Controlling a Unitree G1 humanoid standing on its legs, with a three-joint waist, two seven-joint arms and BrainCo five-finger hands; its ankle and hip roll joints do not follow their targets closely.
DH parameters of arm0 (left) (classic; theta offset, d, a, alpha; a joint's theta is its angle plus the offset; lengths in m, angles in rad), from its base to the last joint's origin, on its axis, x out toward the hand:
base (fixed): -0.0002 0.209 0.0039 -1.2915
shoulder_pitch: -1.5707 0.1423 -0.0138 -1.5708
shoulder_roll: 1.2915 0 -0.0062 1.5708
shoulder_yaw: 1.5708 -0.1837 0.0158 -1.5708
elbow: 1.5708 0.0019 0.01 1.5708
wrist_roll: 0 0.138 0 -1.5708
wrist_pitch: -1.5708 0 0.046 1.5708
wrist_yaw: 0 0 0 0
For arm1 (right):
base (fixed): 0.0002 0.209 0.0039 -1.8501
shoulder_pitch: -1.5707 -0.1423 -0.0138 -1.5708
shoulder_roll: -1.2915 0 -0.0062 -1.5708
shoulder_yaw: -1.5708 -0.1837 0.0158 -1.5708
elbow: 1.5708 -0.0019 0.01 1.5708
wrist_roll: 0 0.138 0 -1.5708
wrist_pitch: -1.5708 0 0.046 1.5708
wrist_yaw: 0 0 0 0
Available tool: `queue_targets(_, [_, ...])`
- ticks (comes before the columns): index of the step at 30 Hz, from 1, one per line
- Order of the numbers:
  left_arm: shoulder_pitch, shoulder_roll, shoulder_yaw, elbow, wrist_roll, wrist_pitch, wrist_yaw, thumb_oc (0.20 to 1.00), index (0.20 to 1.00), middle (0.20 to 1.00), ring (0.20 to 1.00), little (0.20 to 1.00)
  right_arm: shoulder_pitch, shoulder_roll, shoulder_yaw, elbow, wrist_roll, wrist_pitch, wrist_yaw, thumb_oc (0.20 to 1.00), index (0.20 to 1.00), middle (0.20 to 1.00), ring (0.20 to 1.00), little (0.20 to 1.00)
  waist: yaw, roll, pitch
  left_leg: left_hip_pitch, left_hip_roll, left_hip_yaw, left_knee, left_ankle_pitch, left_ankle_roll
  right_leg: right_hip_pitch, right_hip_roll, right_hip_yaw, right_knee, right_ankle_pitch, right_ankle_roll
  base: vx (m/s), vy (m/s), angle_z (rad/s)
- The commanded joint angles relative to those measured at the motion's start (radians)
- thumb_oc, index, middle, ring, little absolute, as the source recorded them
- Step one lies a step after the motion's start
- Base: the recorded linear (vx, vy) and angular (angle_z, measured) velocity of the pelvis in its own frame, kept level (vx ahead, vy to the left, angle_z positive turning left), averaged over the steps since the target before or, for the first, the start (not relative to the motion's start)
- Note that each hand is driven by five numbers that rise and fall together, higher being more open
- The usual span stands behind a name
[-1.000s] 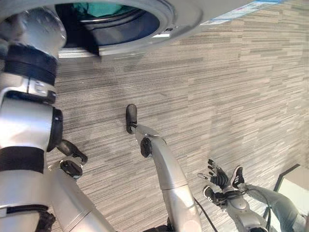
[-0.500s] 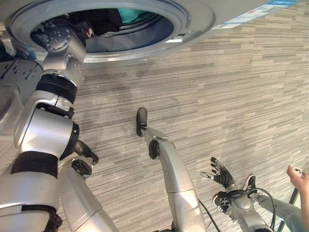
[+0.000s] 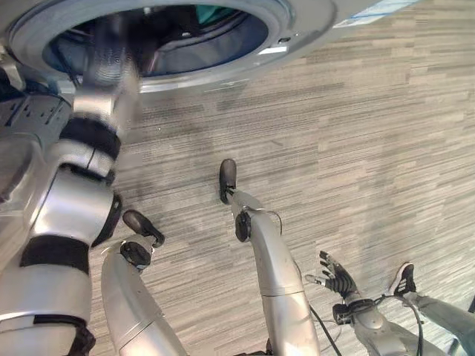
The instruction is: Grab the laundry basket,head to the washer,open it,put in the laundry and shut it.
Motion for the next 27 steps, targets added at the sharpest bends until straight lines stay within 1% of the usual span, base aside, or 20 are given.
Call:
queue_targets(1, [-0.043,0.087,0.016,-0.056,0.008,-0.14,0.02,1.0,1.0,1.0,1.0,1.0,0.033,-0.117,-0.046,-0.064,0.029,0.001,-0.031,1.0,1.0,1.0,1.0,1.0,-0.044,0.028,-0.005,0.03,-0.011,-0.021,0.055,0.003,-0.005,0.057,-0.006,-0.029,-0.005,-0.047,0.108,0.02,-0.038,-0.25])
queue_targets(2, [-0.032,0.094,0.043,-0.028,-0.002,-0.142,0.036,1.0,1.0,1.0,1.0,1.0,0.041,-0.123,-0.065,-0.086,0.011,0.001,-0.043,1.0,1.0,1.0,1.0,1.0,-0.04,0.033,-0.013,0.03,-0.009,-0.023,0.051,0.008,-0.006,0.055,-0.009,-0.029,-0.006,-0.048,0.108,0.02,-0.03,-0.24])
queue_targets(4, [-0.022,0.09,0.054,-0.024,-0.007,-0.141,0.042,1.0,1.0,1.0,1.0,1.0,0.047,-0.119,-0.068,-0.086,0.005,0.002,-0.05,1.0,1.0,1.0,1.0,1.0,-0.039,0.036,-0.015,0.033,-0.008,-0.02,0.047,0.009,-0.006,0.054,-0.01,-0.028,-0.009,-0.048,0.108,0.0,-0.008,-0.2])
queue_targets(6, [0.001,0.091,0.041,0.01,0.039,-0.104,0.037,1.0,1.0,1.0,1.0,1.0,0.041,-0.115,-0.061,-0.075,-0.001,0.001,-0.056,1.0,1.0,1.0,1.0,1.0,-0.041,0.038,-0.016,0.035,-0.01,-0.017,0.044,0.013,-0.005,0.055,-0.01,-0.025,-0.016,-0.041,0.109,0.0,0.001,-0.03])
queue_targets(7, [0.008,0.147,-0.037,0.172,0.254,0.021,-0.001,1.0,1.0,1.0,1.0,1.0,0.03,-0.119,-0.06,-0.066,0.003,-0.003,-0.054,1.0,1.0,1.0,1.0,1.0,-0.033,0.05,-0.017,0.034,-0.013,-0.012,0.043,0.011,-0.003,0.06,-0.017,-0.025,-0.022,-0.038,0.11,-0.03,0.011,0.07])
queue_targets(8, [0.001,0.147,-0.039,0.178,0.256,0.022,-0.003,1.0,1.0,1.0,1.0,1.0,0.027,-0.117,-0.059,-0.065,0.003,-0.003,-0.054,1.0,1.0,1.0,1.0,1.0,-0.034,0.047,-0.016,0.033,-0.014,-0.011,0.041,0.014,-0.001,0.059,-0.017,-0.025,-0.026,-0.034,0.109,-0.04,0.015,0.02])
queue_targets(9, [0.039,0.195,-0.089,0.241,0.445,0.078,-0.022,1.0,1.0,1.0,1.0,1.0,0.026,-0.118,-0.068,-0.07,0.0,-0.006,-0.054,1.0,1.0,1.0,1.0,1.0,-0.024,0.054,-0.011,0.035,-0.021,-0.005,0.034,0.018,0.002,0.06,-0.024,-0.026,-0.028,-0.029,0.11,0.0,0.0,0.0])
queue_targets(10, [0.039,0.195,-0.089,0.241,0.445,0.078,-0.022,1.0,1.0,1.0,1.0,1.0,0.026,-0.118,-0.068,-0.07,0.0,-0.006,-0.054,1.0,1.0,1.0,1.0,1.0,-0.024,0.054,-0.011,0.035,-0.021,-0.005,0.034,0.018,0.002,0.06,-0.024,-0.026,-0.028,-0.029,0.11,-0.06,0.016,0.01])
queue_targets(11, [0.147,0.227,-0.099,0.267,0.608,0.118,-0.043,1.0,1.0,1.0,1.0,1.0,0.031,-0.1,-0.083,-0.065,0.0,-0.012,-0.042,1.0,1.0,1.0,1.0,1.0,-0.006,0.065,0.001,0.037,-0.032,0.003,0.023,0.025,0.007,0.062,-0.036,-0.029,-0.025,-0.026,0.113,-0.06,0.002,0.03])
queue_targets(13, [0.15,0.188,-0.089,0.294,0.631,0.134,-0.05,1.0,1.0,1.0,1.0,1.0,0.026,-0.1,-0.065,-0.041,0.006,-0.018,-0.031,1.0,1.0,1.0,1.0,1.0,-0.001,0.074,0.004,0.043,-0.046,0.005,0.006,0.034,0.01,0.066,-0.047,-0.031,-0.025,-0.023,0.115,-0.06,-0.011,0.19])
queue_targets(14, [0.145,0.185,-0.105,0.303,0.677,0.142,-0.054,1.0,1.0,1.0,1.0,1.0,0.029,-0.098,-0.06,-0.04,0.009,-0.018,-0.026,1.0,1.0,1.0,1.0,1.0,-0.002,0.074,0.005,0.044,-0.051,0.005,-0.002,0.037,0.011,0.067,-0.049,-0.031,-0.028,-0.022,0.116,-0.05,-0.016,0.33])
queue_targets(15, [0.158,0.179,-0.142,0.302,0.783,0.154,-0.067,1.0,1.0,1.0,1.0,1.0,0.027,-0.097,-0.048,-0.045,0.009,-0.021,-0.018,1.0,1.0,1.0,1.0,1.0,-0.006,0.071,0.007,0.049,-0.057,0.006,-0.013,0.042,0.01,0.075,-0.054,-0.033,-0.036,-0.017,0.117,-0.04,-0.009,0.33])
queue_targets(17, [0.176,0.177,-0.131,0.311,0.79,0.158,-0.069,1.0,1.0,1.0,1.0,1.0,0.027,-0.099,-0.044,-0.054,0.009,-0.023,-0.014,1.0,1.0,1.0,1.0,1.0,-0.005,0.069,0.009,0.054,-0.06,0.006,-0.022,0.046,0.01,0.083,-0.06,-0.034,-0.041,-0.015,0.118,-0.04,-0.022,0.21])
queue_targets(20, [0.178,0.173,-0.111,0.32,0.804,0.156,-0.042,1.0,1.0,1.0,1.0,1.0,0.03,-0.11,-0.024,-0.055,0.007,-0.029,-0.004,1.0,1.0,1.0,1.0,1.0,-0.008,0.065,0.009,0.068,-0.074,0.004,-0.051,0.062,0.006,0.104,-0.068,-0.042,-0.056,-0.007,0.12,-0.06,-0.032,0.07])
queue_targets(22, [0.223,0.18,-0.085,0.289,0.792,0.135,-0.025,1.0,1.0,1.0,1.0,1.0,0.033,-0.115,-0.018,-0.057,0.001,-0.036,-0.007,1.0,1.0,1.0,1.0,1.0,-0.006,0.064,0.012,0.08,-0.088,0.0,-0.075,0.076,0.004,0.124,-0.075,-0.047,-0.068,0.0,0.122,-0.06,-0.032,0.07])
queue_targets(23, [0.272,0.191,-0.066,0.238,0.787,0.115,-0.011,1.0,1.0,1.0,1.0,1.0,0.044,-0.117,-0.019,-0.06,-0.008,-0.04,-0.015,1.0,1.0,1.0,1.0,1.0,-0.003,0.069,0.015,0.099,-0.098,-0.003,-0.1,0.088,0.003,0.145,-0.085,-0.052,-0.078,0.004,0.126,-0.1,-0.055,0.24])
queue_targets(24, [0.368,0.176,-0.019,0.159,0.761,0.088,0.007,1.0,1.0,1.0,1.0,1.0,0.046,-0.118,-0.019,-0.052,-0.03,-0.048,-0.027,1.0,1.0,1.0,1.0,1.0,0.008,0.075,0.03,0.139,-0.121,-0.005,-0.147,0.108,0.004,0.18,-0.1,-0.058,-0.096,0.012,0.128,-0.11,-0.043,0.28])
queue_targets(25, [0.424,0.168,0.007,0.109,0.737,0.068,0.015,1.0,1.0,1.0,1.0,1.0,0.043,-0.117,-0.021,-0.05,-0.043,-0.05,-0.035,1.0,1.0,1.0,1.0,1.0,0.02,0.077,0.038,0.161,-0.131,-0.006,-0.176,0.118,0.004,0.197,-0.108,-0.06,-0.11,0.017,0.13,-0.15,-0.018,0.49])
queue_targets(26, [0.557,0.179,0.039,-0.039,0.746,0.037,0.029,1.0,1.0,1.0,1.0,1.0,0.049,-0.114,-0.029,-0.047,-0.071,-0.056,-0.054,1.0,1.0,1.0,1.0,1.0,0.037,0.084,0.058,0.212,-0.162,-0.003,-0.232,0.141,0.006,0.243,-0.127,-0.065,-0.134,0.027,0.13,-0.1,0.014,0.49])
queue_targets(27, [0.567,0.18,0.044,-0.047,0.748,0.04,0.03,1.0,1.0,1.0,1.0,1.0,0.051,-0.116,-0.027,-0.048,-0.072,-0.057,-0.055,1.0,1.0,1.0,1.0,1.0,0.033,0.084,0.059,0.22,-0.166,-0.002,-0.238,0.143,0.007,0.249,-0.128,-0.065,-0.137,0.028,0.13,-0.11,0.017,0.61])
